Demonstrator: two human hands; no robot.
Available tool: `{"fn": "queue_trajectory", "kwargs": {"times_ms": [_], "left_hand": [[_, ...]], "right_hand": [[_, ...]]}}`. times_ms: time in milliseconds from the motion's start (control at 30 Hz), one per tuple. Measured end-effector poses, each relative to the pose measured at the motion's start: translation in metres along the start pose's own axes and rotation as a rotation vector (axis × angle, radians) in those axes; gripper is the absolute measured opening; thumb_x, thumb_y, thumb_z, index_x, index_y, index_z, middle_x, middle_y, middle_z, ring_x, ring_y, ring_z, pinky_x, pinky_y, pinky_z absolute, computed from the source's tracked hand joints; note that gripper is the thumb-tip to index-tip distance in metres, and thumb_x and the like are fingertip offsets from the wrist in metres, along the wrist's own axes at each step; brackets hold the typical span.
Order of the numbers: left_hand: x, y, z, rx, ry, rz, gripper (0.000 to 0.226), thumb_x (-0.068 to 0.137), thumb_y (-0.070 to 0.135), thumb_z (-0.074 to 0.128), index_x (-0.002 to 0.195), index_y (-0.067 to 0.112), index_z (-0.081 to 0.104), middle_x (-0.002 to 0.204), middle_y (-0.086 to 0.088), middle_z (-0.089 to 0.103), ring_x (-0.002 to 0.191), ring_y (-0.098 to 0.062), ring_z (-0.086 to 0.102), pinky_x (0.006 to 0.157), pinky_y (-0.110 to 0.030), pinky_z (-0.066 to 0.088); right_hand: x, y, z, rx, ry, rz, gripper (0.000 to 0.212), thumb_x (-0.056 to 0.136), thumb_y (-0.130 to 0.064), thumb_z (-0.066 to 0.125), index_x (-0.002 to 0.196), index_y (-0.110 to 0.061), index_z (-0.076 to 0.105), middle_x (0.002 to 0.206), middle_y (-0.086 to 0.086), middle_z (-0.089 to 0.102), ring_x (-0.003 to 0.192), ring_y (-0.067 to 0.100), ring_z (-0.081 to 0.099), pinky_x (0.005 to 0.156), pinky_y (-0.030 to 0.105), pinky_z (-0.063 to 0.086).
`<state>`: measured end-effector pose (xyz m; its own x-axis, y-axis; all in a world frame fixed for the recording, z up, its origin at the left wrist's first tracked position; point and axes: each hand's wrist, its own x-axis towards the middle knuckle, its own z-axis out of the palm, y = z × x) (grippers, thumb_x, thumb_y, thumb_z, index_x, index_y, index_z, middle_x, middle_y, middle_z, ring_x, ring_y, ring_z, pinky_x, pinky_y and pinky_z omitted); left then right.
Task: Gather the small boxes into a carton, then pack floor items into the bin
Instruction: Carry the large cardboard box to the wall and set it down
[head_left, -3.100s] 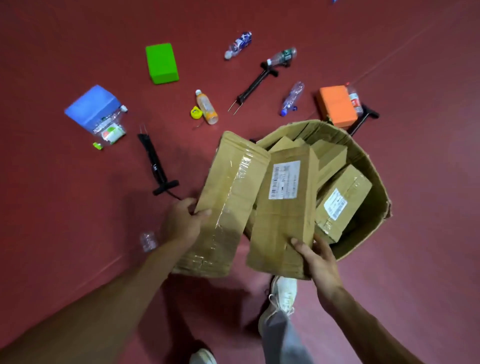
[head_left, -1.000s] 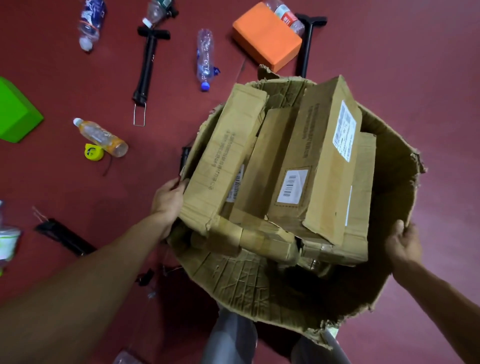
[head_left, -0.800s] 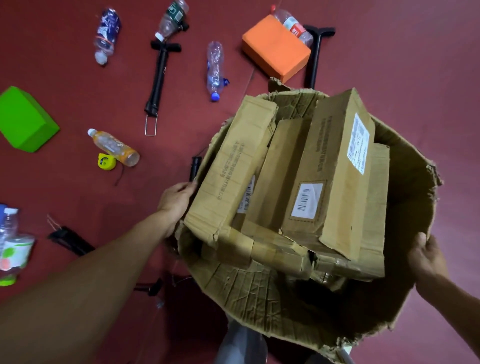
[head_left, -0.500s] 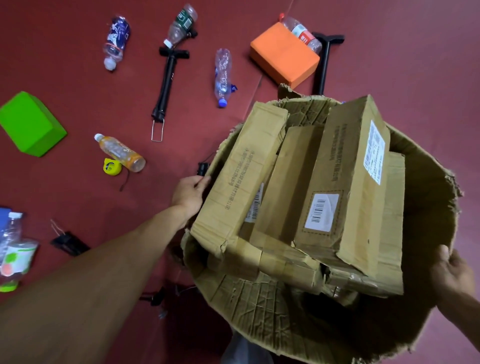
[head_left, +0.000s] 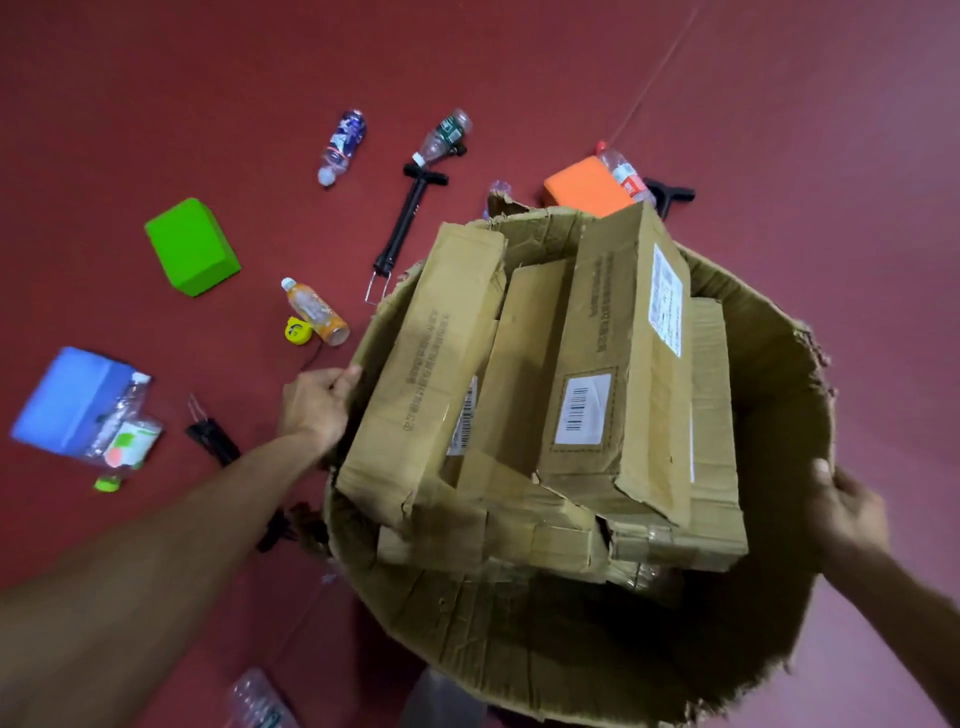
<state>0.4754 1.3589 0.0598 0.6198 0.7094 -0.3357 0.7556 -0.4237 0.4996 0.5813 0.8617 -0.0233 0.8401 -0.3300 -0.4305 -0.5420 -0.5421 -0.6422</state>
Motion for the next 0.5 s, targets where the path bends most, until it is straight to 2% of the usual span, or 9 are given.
{"fn": "queue_trajectory", "kwargs": {"times_ms": [33,100,133,200,267,333,367,433,500], "left_hand": [[-0.015,0.002,-0.022,-0.009,0.028,-0.016,0.039,0.095,0.035,0.052,0.082,0.002,0.069,0.076,-0.025,0.061,0.078,-0.027,0.058,0.074,-0.04,0.046],[-0.049,0.005,-0.068,-0.036,0.097,-0.06,0.038,0.095,0.036,0.052,0.075,0.007,0.065,0.073,-0.025,0.059,0.074,-0.024,0.054,0.072,-0.042,0.047],[-0.068,0.006,-0.092,-0.054,0.134,-0.09,0.037,0.096,0.035,0.052,0.073,0.007,0.062,0.074,-0.024,0.059,0.074,-0.025,0.055,0.073,-0.042,0.047],[-0.111,0.007,-0.135,-0.099,0.2,-0.154,0.035,0.096,0.032,0.051,0.072,0.007,0.059,0.076,-0.023,0.06,0.077,-0.027,0.057,0.074,-0.042,0.045],[-0.156,0.004,-0.175,-0.138,0.268,-0.232,0.041,0.096,0.029,0.052,0.077,-0.004,0.064,0.082,-0.031,0.064,0.084,-0.035,0.062,0.072,-0.041,0.043],[-0.203,-0.006,-0.215,-0.195,0.357,-0.31,0.037,0.096,0.027,0.054,0.092,-0.006,0.071,0.094,-0.033,0.066,0.097,-0.039,0.064,0.076,-0.039,0.045],[-0.228,-0.012,-0.234,-0.214,0.391,-0.35,0.036,0.095,0.028,0.054,0.097,-0.003,0.072,0.1,-0.033,0.066,0.102,-0.04,0.063,0.08,-0.04,0.046],[-0.28,-0.028,-0.269,-0.232,0.445,-0.433,0.036,0.096,0.032,0.053,0.103,0.002,0.073,0.108,-0.032,0.065,0.108,-0.042,0.06,0.083,-0.041,0.046],[-0.334,-0.048,-0.3,-0.261,0.506,-0.53,0.038,0.095,0.037,0.053,0.109,0.007,0.072,0.115,-0.029,0.064,0.112,-0.043,0.058,0.086,-0.042,0.047]], "right_hand": [[-0.002,-0.019,-0.011,0.011,-0.016,-0.036,0.071,0.083,-0.063,0.04,0.102,0.002,0.061,0.075,0.017,0.056,0.058,0.019,0.053,0.036,0.022,0.034],[-0.013,-0.064,-0.033,0.027,-0.071,-0.098,0.096,0.068,-0.084,0.035,0.105,0.001,0.061,0.089,0.03,0.065,0.078,0.036,0.064,0.047,0.023,0.041],[-0.019,-0.085,-0.044,0.021,-0.121,-0.136,0.109,0.059,-0.094,0.032,0.104,0.001,0.06,0.096,0.033,0.065,0.086,0.042,0.064,0.051,0.021,0.042],[-0.034,-0.129,-0.062,0.01,-0.195,-0.211,0.12,0.047,-0.101,0.03,0.101,0.003,0.058,0.099,0.035,0.064,0.085,0.042,0.065,0.047,0.016,0.04],[-0.055,-0.169,-0.076,-0.035,-0.236,-0.298,0.113,0.053,-0.097,0.032,0.102,0.001,0.06,0.096,0.031,0.067,0.087,0.039,0.065,0.048,0.013,0.042],[-0.088,-0.212,-0.083,-0.057,-0.26,-0.393,0.104,0.061,-0.091,0.034,0.102,0.0,0.063,0.095,0.028,0.068,0.091,0.037,0.065,0.053,0.012,0.045],[-0.104,-0.23,-0.086,-0.055,-0.288,-0.455,0.1,0.064,-0.089,0.035,0.101,0.0,0.063,0.095,0.028,0.068,0.093,0.039,0.064,0.061,0.018,0.049],[-0.147,-0.267,-0.09,-0.082,-0.365,-0.532,0.081,0.08,-0.075,0.04,0.102,-0.001,0.064,0.097,0.028,0.067,0.097,0.042,0.063,0.081,0.044,0.051],[-0.194,-0.298,-0.092,-0.141,-0.427,-0.635,0.061,0.089,-0.057,0.043,0.105,-0.001,0.064,0.097,0.027,0.067,0.098,0.042,0.062,0.084,0.047,0.048]]}}
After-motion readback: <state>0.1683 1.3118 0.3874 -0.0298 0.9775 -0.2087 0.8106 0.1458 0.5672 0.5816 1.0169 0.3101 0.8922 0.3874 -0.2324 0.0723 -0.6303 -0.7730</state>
